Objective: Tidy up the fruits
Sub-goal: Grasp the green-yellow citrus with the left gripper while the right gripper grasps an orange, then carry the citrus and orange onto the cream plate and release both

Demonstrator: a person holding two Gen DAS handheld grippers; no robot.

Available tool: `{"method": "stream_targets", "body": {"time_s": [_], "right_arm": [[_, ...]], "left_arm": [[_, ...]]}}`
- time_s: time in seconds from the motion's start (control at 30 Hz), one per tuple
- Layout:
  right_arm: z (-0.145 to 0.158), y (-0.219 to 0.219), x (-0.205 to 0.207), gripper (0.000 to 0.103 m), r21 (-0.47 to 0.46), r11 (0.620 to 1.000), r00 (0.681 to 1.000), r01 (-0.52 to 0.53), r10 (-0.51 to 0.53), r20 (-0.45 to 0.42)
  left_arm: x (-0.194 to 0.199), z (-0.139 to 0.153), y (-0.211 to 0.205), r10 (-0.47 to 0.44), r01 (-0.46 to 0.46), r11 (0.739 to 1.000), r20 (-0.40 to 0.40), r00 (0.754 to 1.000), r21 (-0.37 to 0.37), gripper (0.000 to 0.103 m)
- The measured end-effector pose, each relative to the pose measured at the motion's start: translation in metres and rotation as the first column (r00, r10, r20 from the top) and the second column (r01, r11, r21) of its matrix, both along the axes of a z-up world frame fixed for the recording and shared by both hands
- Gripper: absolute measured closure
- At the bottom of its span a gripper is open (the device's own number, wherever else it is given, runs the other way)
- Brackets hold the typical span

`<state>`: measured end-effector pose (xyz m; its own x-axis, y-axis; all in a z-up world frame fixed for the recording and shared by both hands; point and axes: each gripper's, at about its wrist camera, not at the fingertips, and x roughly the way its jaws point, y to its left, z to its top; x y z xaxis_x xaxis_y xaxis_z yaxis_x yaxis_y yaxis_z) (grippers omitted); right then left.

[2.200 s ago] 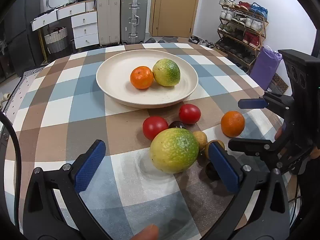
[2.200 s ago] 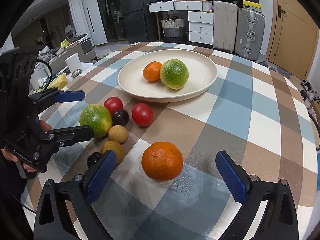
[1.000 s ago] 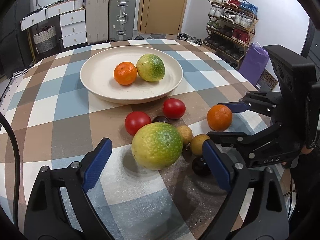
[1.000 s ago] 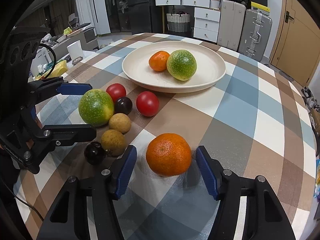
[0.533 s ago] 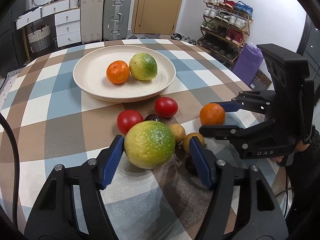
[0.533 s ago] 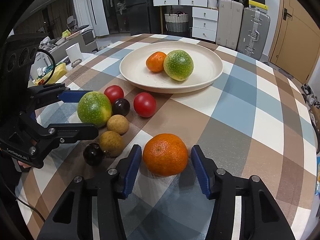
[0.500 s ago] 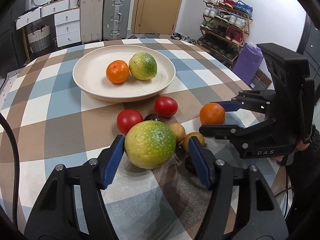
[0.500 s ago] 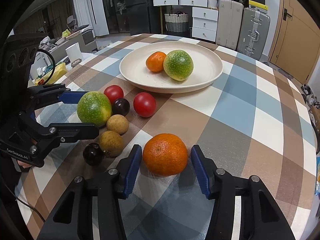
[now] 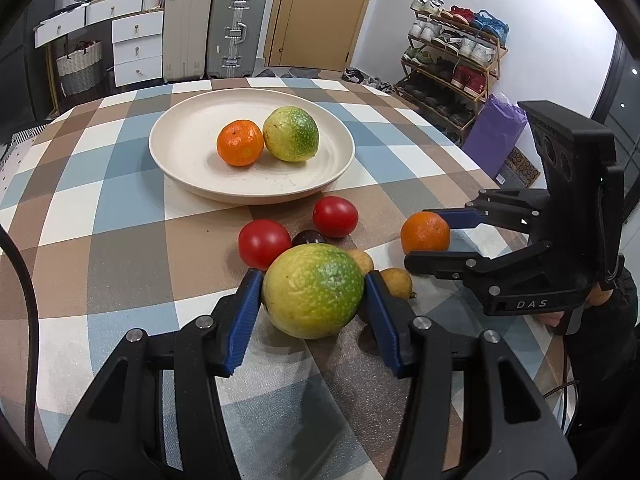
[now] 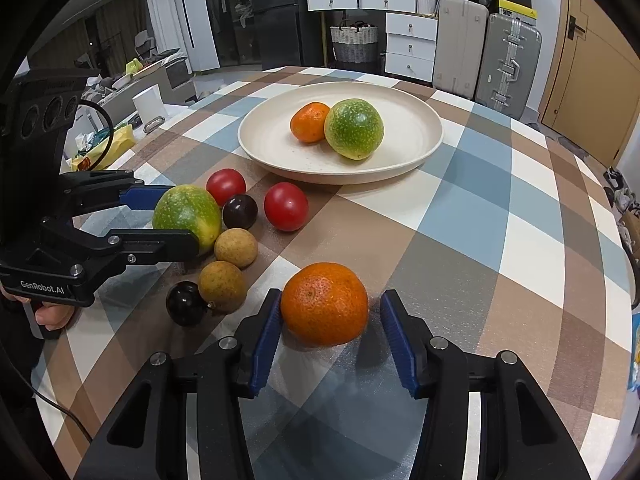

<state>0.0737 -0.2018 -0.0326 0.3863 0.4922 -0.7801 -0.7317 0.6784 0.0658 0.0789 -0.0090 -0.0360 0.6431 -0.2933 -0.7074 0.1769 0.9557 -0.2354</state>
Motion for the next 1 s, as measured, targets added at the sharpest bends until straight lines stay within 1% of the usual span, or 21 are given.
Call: {"method": "stream_targets", "body": {"time_s": [0.13, 0.17, 0.27, 0.43, 0.53, 0.73, 1.0], "right_arm": [[-0.001, 0.0, -0.001, 0.054, -0.005, 1.0, 1.0, -0.007, 0.007, 0.002], [-0.001, 0.0, -0.001, 0.058, -0.003, 1.0, 1.0, -0.012, 0.012, 0.001], [0.0, 0.0, -0.003, 0.062, -0.003, 1.0, 1.0, -0.024, 0.024, 0.007], [0.002, 0.0, -0.003, 0.063, 0.006, 1.0, 1.0, -0.017, 0.017, 0.018], [0.005, -0.002, -0.003, 0.063, 0.036, 0.999, 1.0, -0.013, 0.012, 0.029], [0.008, -0.003, -0.001, 0.063, 0.06, 0.998, 0.999, 0.002, -0.004, 0.039], [0.016, -0.004, -0.002, 0.063, 0.107, 0.994, 0.998, 0.015, -0.022, 0.065]], "left_arm": [[0.0, 0.002, 0.004, 0.012, -0.012, 1.0, 0.009, 1.0, -0.014, 0.053], [-0.001, 0.003, 0.004, 0.015, -0.015, 1.0, 0.01, 1.0, -0.016, 0.053], [-0.001, 0.004, 0.005, 0.022, -0.021, 1.0, 0.014, 1.0, -0.017, 0.053], [-0.003, 0.008, 0.008, 0.036, -0.035, 0.999, 0.031, 0.999, -0.026, 0.053], [-0.003, 0.01, 0.011, 0.049, -0.047, 0.998, 0.039, 0.998, -0.036, 0.053], [-0.004, 0.011, 0.013, 0.07, -0.068, 0.997, 0.047, 0.996, -0.028, 0.054], [-0.009, 0.019, 0.013, 0.081, -0.079, 0.997, 0.086, 0.993, -0.017, 0.054]]}}
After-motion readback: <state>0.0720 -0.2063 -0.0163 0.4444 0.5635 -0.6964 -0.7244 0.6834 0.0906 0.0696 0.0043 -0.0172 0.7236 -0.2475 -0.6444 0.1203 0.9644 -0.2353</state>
